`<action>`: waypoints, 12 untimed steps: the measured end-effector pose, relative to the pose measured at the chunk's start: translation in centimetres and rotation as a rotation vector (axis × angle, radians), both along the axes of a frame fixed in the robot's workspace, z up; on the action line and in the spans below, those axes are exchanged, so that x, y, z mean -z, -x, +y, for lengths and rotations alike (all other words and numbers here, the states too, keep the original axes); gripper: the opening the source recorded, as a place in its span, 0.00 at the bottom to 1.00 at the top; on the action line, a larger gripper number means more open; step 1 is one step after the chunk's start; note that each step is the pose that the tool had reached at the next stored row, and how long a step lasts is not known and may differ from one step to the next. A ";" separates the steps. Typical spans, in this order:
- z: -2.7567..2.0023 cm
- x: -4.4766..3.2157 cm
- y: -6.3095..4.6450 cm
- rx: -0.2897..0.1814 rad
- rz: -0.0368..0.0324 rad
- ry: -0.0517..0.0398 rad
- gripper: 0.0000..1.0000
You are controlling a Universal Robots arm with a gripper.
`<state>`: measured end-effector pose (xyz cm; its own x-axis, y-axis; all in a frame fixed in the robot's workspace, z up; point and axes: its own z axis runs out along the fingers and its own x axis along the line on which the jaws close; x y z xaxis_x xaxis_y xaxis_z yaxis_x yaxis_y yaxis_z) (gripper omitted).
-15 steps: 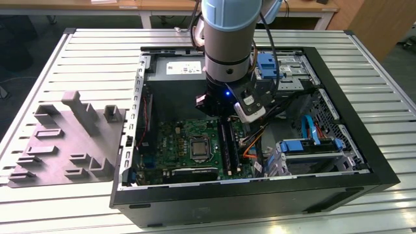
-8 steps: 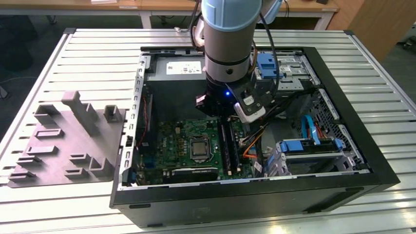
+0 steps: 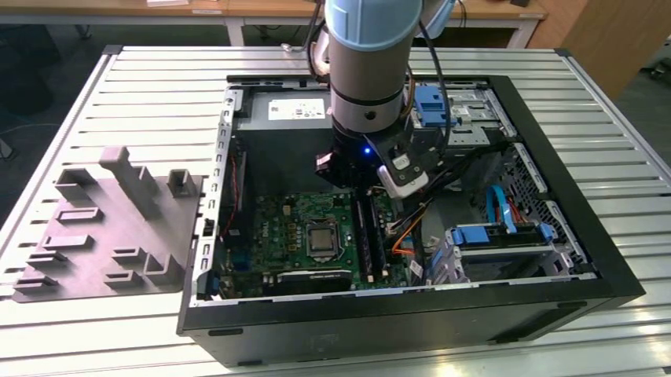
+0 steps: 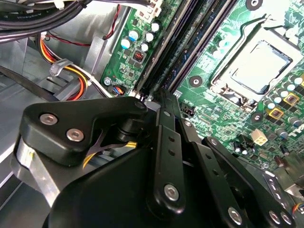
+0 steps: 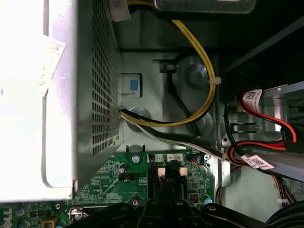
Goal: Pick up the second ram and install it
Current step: 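Press down the second ram until it locks into place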
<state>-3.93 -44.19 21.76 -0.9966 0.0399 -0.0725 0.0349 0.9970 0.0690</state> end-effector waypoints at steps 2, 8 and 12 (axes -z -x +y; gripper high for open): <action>0.00 -0.51 0.0 0.000 0.0003 0.0004 0.10; -0.01 -1.85 0.0 0.000 0.0004 0.0011 0.10; -0.01 -1.95 0.0 0.000 0.0005 0.0011 0.10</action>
